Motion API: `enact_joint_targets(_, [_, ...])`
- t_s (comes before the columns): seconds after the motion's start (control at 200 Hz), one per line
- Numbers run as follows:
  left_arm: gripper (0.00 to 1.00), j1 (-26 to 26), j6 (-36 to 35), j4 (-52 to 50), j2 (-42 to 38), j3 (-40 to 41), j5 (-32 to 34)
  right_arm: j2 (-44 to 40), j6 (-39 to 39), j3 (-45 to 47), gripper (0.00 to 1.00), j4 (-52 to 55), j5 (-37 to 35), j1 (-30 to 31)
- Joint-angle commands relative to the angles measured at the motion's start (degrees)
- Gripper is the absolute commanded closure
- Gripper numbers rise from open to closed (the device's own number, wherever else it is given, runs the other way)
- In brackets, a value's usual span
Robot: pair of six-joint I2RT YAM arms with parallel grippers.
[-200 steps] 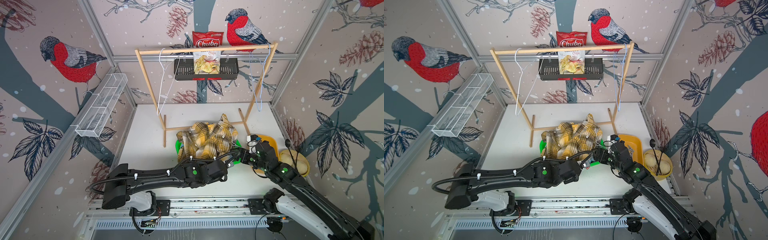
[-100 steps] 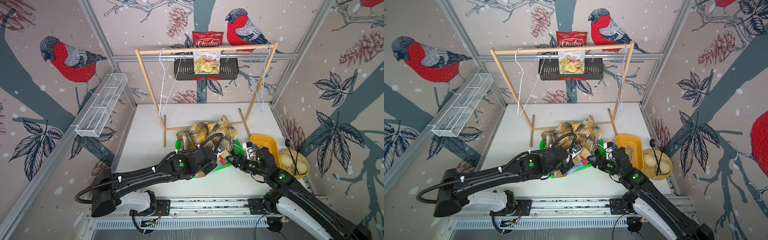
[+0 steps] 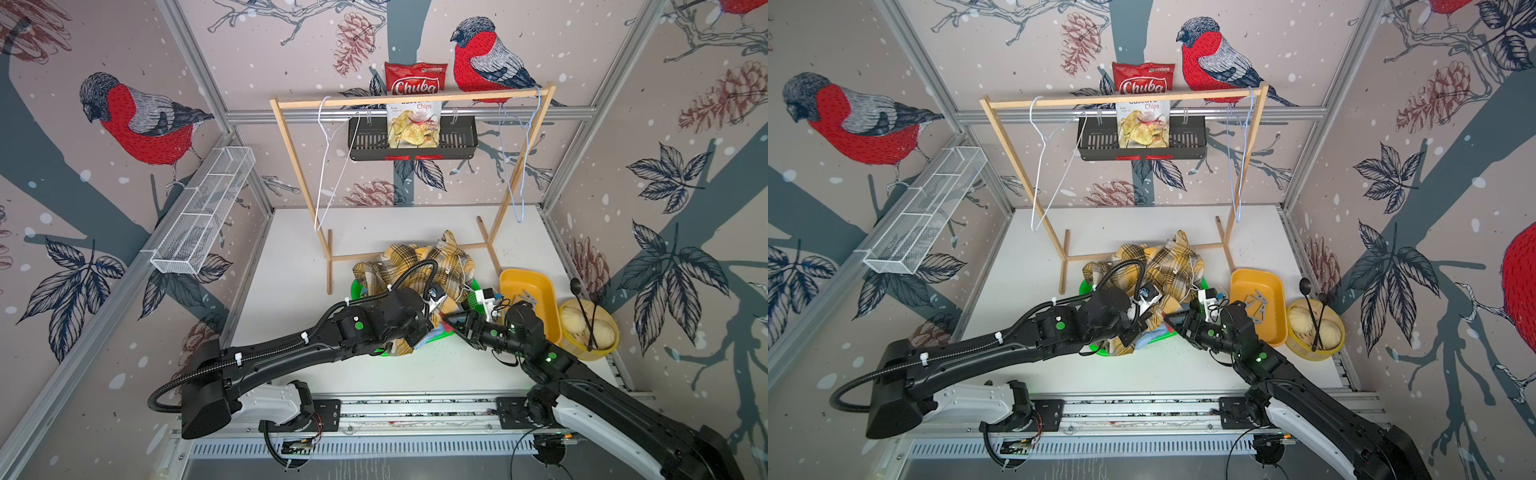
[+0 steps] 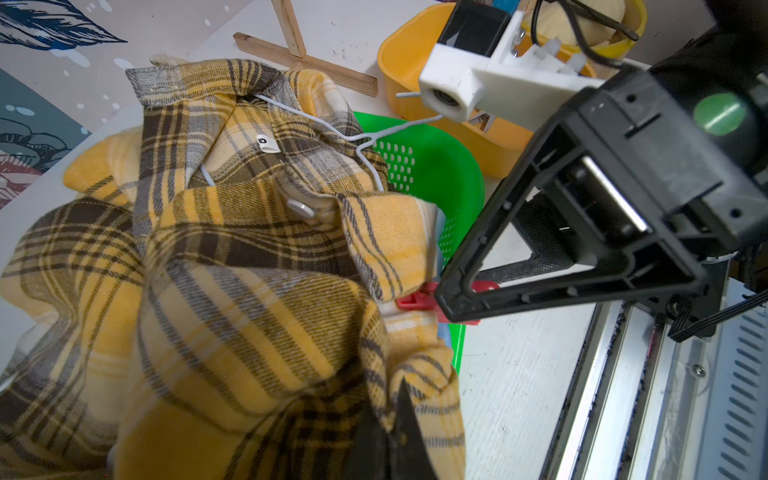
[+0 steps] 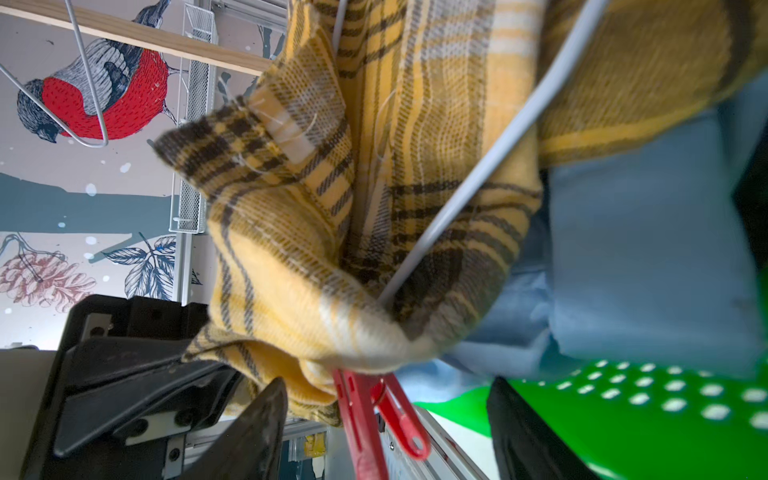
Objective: Remove the clothespins securing long-sleeve shirts to the hanger
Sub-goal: Remove the clamp from the hanger.
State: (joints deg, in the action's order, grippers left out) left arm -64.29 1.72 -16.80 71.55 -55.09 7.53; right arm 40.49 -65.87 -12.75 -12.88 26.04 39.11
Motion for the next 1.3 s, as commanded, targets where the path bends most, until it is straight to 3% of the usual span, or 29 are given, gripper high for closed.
enact_joint_targets(0.0, [1.00, 0.35, 1.37, 3.33, -0.28, 0.24, -1.41, 1.03, -3.55, 1.33, 0.26, -10.08, 1.01, 0.97])
enact_joint_targets(0.26, [1.00, 0.69, 1.90, 3.96, 0.08, 0.73, -2.42, 0.61, -7.50, 3.96, 0.33, -17.87, -1.18, 2.63])
enact_joint_targets(0.625, [1.00, 0.75, 2.06, 4.06, 0.59, 1.30, -2.26, -2.75, -9.49, 4.79, 0.49, -15.95, -4.62, 2.60])
enact_joint_targets(0.946, [1.00, 0.73, 1.98, 4.36, 0.70, 1.55, -2.93, -1.09, -8.94, 4.06, 0.51, -12.36, -4.16, 2.90])
enact_joint_targets(1.296, [1.00, 0.72, 1.89, 4.28, 1.22, 1.55, -3.57, -0.26, -8.93, 3.88, 0.64, -11.68, -4.25, 2.90])
